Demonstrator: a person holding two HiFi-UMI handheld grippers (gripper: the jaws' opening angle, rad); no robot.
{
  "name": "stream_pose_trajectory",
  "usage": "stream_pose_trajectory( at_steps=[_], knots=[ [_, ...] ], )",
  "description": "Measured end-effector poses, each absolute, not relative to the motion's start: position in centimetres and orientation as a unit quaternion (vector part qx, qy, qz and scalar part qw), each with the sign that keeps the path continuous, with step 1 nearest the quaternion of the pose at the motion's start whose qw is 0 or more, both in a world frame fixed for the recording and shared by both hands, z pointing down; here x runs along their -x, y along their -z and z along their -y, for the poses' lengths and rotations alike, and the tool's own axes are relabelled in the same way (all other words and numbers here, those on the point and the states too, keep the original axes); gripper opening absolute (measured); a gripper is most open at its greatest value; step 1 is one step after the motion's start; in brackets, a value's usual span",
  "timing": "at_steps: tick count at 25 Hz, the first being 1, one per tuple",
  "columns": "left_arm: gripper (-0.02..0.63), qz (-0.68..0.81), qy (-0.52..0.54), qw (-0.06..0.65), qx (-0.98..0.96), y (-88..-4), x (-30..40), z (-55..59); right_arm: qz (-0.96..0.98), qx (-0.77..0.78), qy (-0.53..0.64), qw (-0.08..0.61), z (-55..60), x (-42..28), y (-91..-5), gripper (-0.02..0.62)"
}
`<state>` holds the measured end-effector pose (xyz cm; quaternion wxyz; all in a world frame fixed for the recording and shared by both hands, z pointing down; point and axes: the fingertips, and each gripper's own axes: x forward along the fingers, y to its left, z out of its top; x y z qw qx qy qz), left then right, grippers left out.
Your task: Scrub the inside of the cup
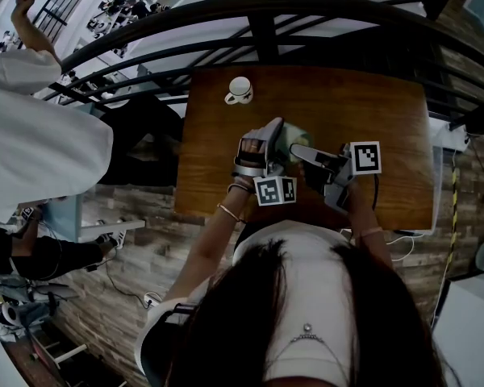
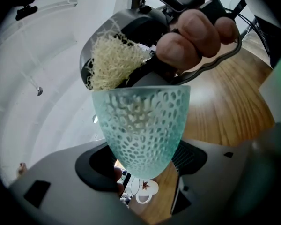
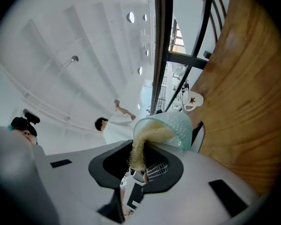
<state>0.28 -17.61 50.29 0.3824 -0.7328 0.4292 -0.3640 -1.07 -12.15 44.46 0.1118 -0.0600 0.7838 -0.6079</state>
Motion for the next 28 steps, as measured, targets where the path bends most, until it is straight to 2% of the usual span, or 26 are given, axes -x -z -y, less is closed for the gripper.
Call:
stream_pose_trajectory(
  at_steps=[6, 28],
  knots=[
    [0.346, -0.425, 0.356, 0.382, 0.74, -49.9, -0.1, 17.5, -0.82, 0.051, 0.565, 0.07, 11.7, 1.6, -43.8, 0.081],
    [0.345, -0.398, 0.374, 0.391, 0.74, -50.5, -0.1, 17.4, -0.907, 0.057, 0.386, -0.159, 9.9, 2.8, -45.8, 0.08]
  ],
)
